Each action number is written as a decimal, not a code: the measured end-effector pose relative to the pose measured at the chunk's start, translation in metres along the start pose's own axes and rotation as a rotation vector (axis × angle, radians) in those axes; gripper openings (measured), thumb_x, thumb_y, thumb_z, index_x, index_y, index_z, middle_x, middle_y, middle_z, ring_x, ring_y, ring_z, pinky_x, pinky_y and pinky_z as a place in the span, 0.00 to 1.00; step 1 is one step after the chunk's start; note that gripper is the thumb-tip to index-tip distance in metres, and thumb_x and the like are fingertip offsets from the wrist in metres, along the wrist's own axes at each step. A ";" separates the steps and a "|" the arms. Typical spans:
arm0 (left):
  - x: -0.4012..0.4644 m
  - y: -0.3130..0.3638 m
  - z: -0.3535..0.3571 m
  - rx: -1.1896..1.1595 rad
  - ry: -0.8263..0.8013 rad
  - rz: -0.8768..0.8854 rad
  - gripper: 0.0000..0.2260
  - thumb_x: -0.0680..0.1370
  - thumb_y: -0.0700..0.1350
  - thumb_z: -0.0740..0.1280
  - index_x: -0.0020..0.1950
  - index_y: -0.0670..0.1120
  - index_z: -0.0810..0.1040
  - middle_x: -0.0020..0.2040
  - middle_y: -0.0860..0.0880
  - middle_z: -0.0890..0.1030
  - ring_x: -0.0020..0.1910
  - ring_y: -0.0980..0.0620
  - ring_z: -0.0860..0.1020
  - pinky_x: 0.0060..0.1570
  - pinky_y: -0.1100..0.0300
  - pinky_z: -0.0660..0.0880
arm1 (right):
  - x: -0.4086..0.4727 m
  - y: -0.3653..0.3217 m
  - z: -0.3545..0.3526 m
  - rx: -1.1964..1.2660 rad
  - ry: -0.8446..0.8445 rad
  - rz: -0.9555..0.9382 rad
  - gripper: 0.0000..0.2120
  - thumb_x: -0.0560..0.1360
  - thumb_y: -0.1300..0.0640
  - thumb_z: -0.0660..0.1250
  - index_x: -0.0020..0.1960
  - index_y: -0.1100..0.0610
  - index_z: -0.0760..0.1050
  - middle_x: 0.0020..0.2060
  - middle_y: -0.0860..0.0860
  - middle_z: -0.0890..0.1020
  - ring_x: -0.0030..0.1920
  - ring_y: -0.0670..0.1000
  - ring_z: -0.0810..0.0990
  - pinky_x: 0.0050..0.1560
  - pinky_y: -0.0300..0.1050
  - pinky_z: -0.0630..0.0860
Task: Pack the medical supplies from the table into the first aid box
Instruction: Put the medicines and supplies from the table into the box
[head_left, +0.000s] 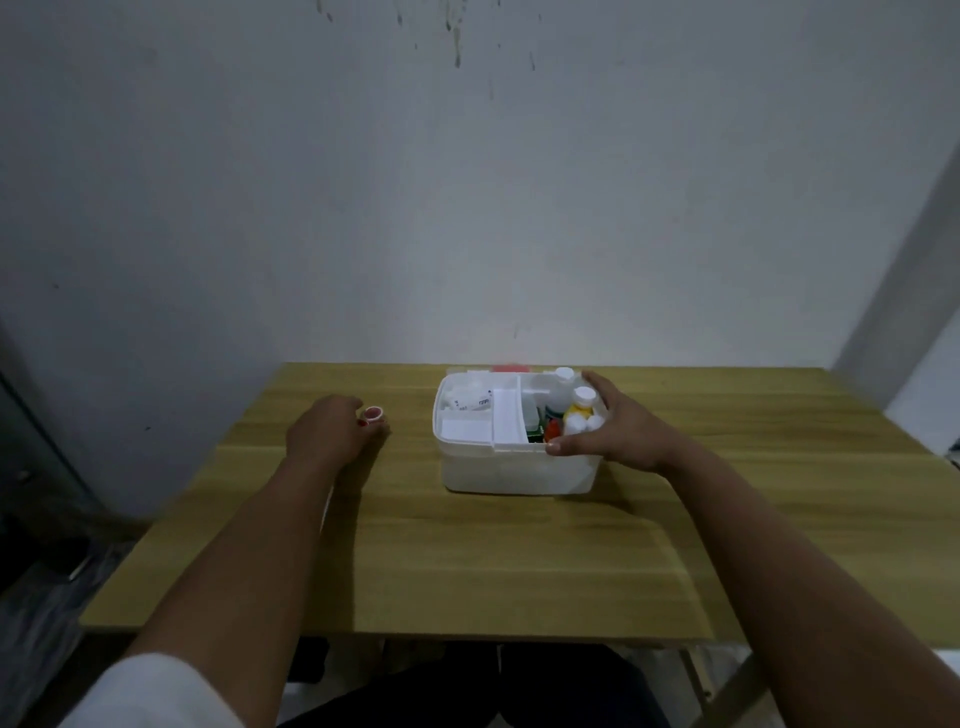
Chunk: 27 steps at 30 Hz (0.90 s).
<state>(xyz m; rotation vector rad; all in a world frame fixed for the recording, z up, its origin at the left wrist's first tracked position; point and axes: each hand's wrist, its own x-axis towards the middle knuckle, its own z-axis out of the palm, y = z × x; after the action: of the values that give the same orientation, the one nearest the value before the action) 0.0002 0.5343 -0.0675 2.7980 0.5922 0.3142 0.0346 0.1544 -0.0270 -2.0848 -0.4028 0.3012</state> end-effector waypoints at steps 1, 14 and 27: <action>0.000 0.004 0.002 0.007 0.015 0.007 0.19 0.78 0.63 0.69 0.60 0.52 0.84 0.56 0.47 0.85 0.55 0.44 0.81 0.46 0.54 0.73 | 0.000 0.001 0.000 -0.005 0.001 -0.002 0.67 0.53 0.39 0.86 0.82 0.49 0.53 0.69 0.44 0.73 0.66 0.50 0.76 0.66 0.52 0.76; -0.017 0.023 -0.013 -0.206 0.128 0.066 0.15 0.79 0.63 0.67 0.59 0.57 0.85 0.52 0.52 0.86 0.50 0.49 0.82 0.46 0.54 0.78 | -0.003 -0.001 -0.001 0.002 0.009 -0.018 0.58 0.61 0.46 0.85 0.81 0.48 0.54 0.67 0.42 0.74 0.65 0.49 0.76 0.62 0.44 0.74; -0.073 0.108 -0.049 -0.080 0.030 0.399 0.15 0.76 0.61 0.71 0.58 0.56 0.86 0.50 0.56 0.85 0.46 0.56 0.77 0.38 0.59 0.71 | -0.013 -0.014 0.001 0.033 0.003 -0.039 0.40 0.66 0.54 0.83 0.68 0.41 0.62 0.56 0.38 0.77 0.52 0.42 0.78 0.41 0.38 0.75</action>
<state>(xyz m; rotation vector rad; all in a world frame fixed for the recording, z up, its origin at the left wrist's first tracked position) -0.0381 0.4182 -0.0003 2.8202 0.0186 0.4463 0.0198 0.1566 -0.0152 -2.0425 -0.4340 0.2797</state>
